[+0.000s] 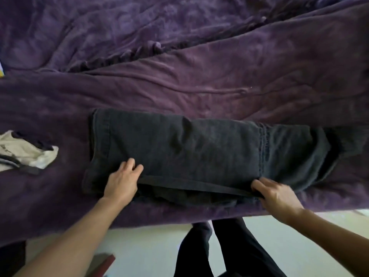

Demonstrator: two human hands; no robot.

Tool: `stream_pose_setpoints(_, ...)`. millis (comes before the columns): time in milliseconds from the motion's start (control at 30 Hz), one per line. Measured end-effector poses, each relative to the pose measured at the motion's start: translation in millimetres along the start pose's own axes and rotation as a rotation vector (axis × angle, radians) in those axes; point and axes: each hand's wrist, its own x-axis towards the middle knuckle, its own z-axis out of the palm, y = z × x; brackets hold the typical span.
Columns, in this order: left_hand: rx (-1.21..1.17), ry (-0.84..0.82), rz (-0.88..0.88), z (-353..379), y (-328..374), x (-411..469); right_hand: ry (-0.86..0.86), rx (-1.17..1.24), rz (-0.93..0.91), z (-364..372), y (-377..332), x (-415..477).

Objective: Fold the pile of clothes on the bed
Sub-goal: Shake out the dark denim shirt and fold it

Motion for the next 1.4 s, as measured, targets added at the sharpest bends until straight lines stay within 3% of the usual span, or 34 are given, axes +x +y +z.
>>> stream_pose_setpoints(100, 0.03, -0.08, -0.029, 18.2, 9.5, -23.0, -0.263, -0.086, 0.214, 23.4, -7.3, -9.8)
stream_pose_setpoints(200, 0.007, -0.174, -0.04, 17.4, 10.2, -33.1, -0.291, 0.1, 0.28, 17.6, -8.5, -4.7)
stream_pose_setpoints(267, -0.036, -0.145, -0.03, 3.9, 16.7, -31.7, -0.06, 0.234, 0.378, 2.4, 0.3, -6.4)
stream_pose_setpoints(333, -0.129, 0.004, 0.034, -10.3, 31.5, -25.8, 0.283, 0.238, 0.554, -11.3, 20.2, -9.4)
stream_pose_setpoints(400, -0.21, 0.188, 0.163, -19.5, 57.3, -13.9, 0.507, 0.283, 0.847, -21.1, 49.9, -11.1)
stream_pose_setpoints(467, -0.209, 0.318, 0.308, -22.0, 91.7, 3.0, 0.582, 0.488, 1.209, -25.2, 80.9, -10.2)
stream_pose_setpoints(533, -0.158, 0.291, 0.388, -18.0, 127.1, 17.6, 0.64, 0.804, 1.468, -24.9, 100.5, -3.0)
stream_pose_setpoints(600, -0.075, 0.138, 0.387, -1.9, 156.7, 27.5, 0.764, 1.207, 1.549, -20.7, 107.6, 8.9)
stream_pose_setpoints(700, 0.045, -0.017, 0.359, 24.1, 175.4, 34.5, 0.658, 1.637, 1.423, -20.0, 110.4, 26.1)
stream_pose_setpoints(800, 0.014, -0.053, 0.383, 21.4, 167.3, 38.4, 0.526, 1.767, 1.27, -42.0, 97.1, 29.8)
stream_pose_setpoints(867, -0.11, -0.044, 0.386, 8.7, 154.9, 39.9, 0.736, 1.625, 1.144, -61.4, 83.4, 28.5)
stream_pose_setpoints(933, -0.31, 0.001, 0.308, -5.1, 138.7, 37.7, 0.942, 1.241, 0.912, -81.0, 53.4, 29.5)
stream_pose_setpoints(967, -0.419, 0.021, 0.242, -11.5, 129.2, 36.4, 0.946, 1.023, 0.776, -87.1, 32.2, 30.2)
stream_pose_setpoints(1067, -0.69, 0.117, 0.005, -27.3, 100.2, 35.1, 0.726, 0.33, 0.5, -74.3, -30.3, 40.4)
stream_pose_setpoints(1167, -0.743, 0.322, -0.128, -39.2, 82.9, 36.1, 0.212, -0.051, 0.385, -26.9, -63.1, 63.0)
stream_pose_setpoints(1233, -0.708, 0.429, -0.069, -44.7, 86.2, 35.6, -0.15, -0.1, 0.413, 2.1, -67.1, 73.1)
stream_pose_setpoints(1267, -0.666, 0.469, -0.004, -46.9, 92.2, 35.0, -0.235, -0.091, 0.418, 9.4, -64.4, 76.2)
stream_pose_setpoints(1333, -0.545, 0.511, 0.145, -48.7, 111.2, 37.3, -0.259, 0.001, 0.392, 11.0, -53.0, 80.8)
stream_pose_setpoints(1400, -0.422, 0.448, 0.261, -44.6, 133.6, 42.8, -0.136, 0.237, 0.376, -2.7, -37.1, 78.1)
